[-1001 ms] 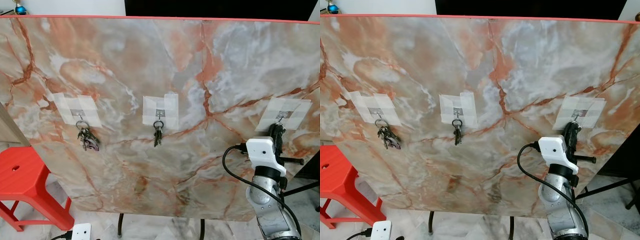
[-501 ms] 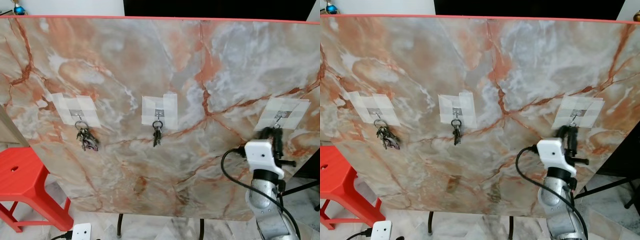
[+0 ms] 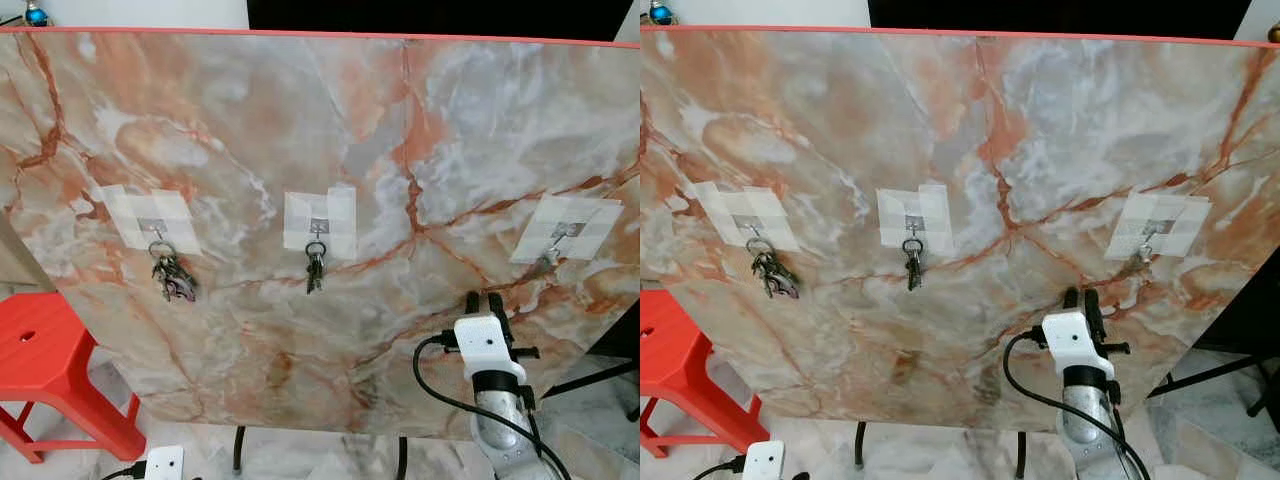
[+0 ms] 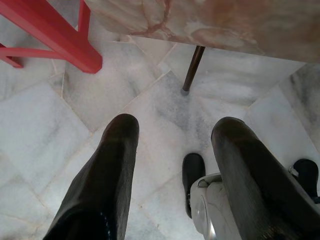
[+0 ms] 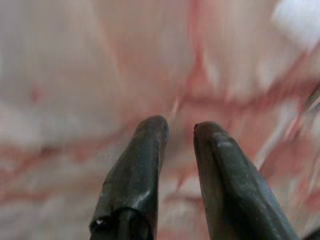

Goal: Hang keys on a hook

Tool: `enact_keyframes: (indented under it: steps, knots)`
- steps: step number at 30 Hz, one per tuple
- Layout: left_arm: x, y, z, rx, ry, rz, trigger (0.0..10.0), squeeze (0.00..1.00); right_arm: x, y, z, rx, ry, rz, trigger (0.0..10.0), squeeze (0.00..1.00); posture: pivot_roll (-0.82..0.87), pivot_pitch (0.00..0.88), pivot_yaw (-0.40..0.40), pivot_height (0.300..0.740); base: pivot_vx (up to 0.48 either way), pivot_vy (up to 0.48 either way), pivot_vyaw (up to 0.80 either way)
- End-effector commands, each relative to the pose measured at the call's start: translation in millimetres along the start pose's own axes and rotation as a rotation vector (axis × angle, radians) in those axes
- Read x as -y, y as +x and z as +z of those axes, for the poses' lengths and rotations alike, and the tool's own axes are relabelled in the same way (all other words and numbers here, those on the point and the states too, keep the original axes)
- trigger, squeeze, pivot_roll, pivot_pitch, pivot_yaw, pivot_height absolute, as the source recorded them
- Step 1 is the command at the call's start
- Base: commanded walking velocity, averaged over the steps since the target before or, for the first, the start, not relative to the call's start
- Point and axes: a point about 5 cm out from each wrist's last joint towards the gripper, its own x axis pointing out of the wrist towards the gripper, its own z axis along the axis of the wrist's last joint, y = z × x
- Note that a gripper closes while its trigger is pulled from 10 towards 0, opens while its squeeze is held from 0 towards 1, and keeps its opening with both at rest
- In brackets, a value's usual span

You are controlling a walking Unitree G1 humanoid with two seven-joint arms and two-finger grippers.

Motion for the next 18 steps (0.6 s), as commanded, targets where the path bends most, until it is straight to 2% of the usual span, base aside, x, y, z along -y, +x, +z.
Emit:
enact_keyframes:
  steps: [1,3,5,6,8,9,10,12,14,18]
  knots:
    - [-1.3,-1.2,-5,-0.026,0.000,0.002,10.0,0.00,-1.9,-4.5,-16,-0.087,0.040,0.022,10.0,0.00,-0.02,0.000,-0.029,0.740,0.000,0.000,0.00]
    - [-1.6,-1.2,-5,-0.027,0.000,0.001,10.0,0.00,-12.1,-9.2,-36,-0.222,0.080,0.089,10.0,0.00,-0.03,0.000,-0.029,0.740,0.000,0.000,0.00]
    - [-1.8,-1.2,-5,-0.028,-0.001,0.001,10.0,0.00,-26.1,-20.1,-61,-0.415,0.161,0.184,10.0,0.00,-0.03,0.000,-0.027,0.740,0.000,0.000,0.00]
    - [-1.9,-1.1,-5,-0.030,-0.001,0.001,10.0,0.00,-31.8,-31.3,-80,-0.559,0.215,0.217,10.0,0.00,-0.03,0.000,-0.026,0.740,0.000,0.000,0.00]
    - [-1.8,-1.1,-5,-0.030,-0.001,0.001,10.0,0.00,-32.2,-33.4,-83,-0.583,0.223,0.218,10.0,0.00,-0.03,0.000,-0.026,0.740,0.000,0.000,0.00]
    - [-1.9,-1.2,-6,-0.031,-0.002,0.001,10.0,0.00,-32.4,-43.4,-96,-0.680,0.270,0.213,10.0,0.00,-0.03,0.000,-0.025,0.740,0.000,0.000,0.00]
    - [-1.9,-1.2,-6,-0.031,-0.002,0.001,10.0,0.00,-32.4,-43.4,-96,-0.680,0.270,0.213,10.0,0.00,-0.03,0.000,-0.025,0.740,0.000,0.000,0.00]
    - [-2.2,-1.2,-6,-0.033,-0.003,0.001,10.0,0.00,-37.0,-60.9,-111,-0.811,0.318,0.262,10.0,0.00,-0.03,0.000,-0.021,0.740,0.000,0.000,0.00]
    - [-2.5,-1.3,-6,-0.034,-0.004,0.001,10.0,0.00,-41.2,-75.6,-120,-0.895,0.349,0.311,10.0,0.00,-0.04,0.000,-0.018,0.740,0.000,0.000,0.00]
    - [-2.4,-1.7,-7,-0.037,-0.003,-0.001,10.0,0.00,-35.0,-101.0,-138,-1.018,0.298,0.320,10.0,0.00,-0.02,0.000,-0.018,0.740,0.000,0.000,0.00]
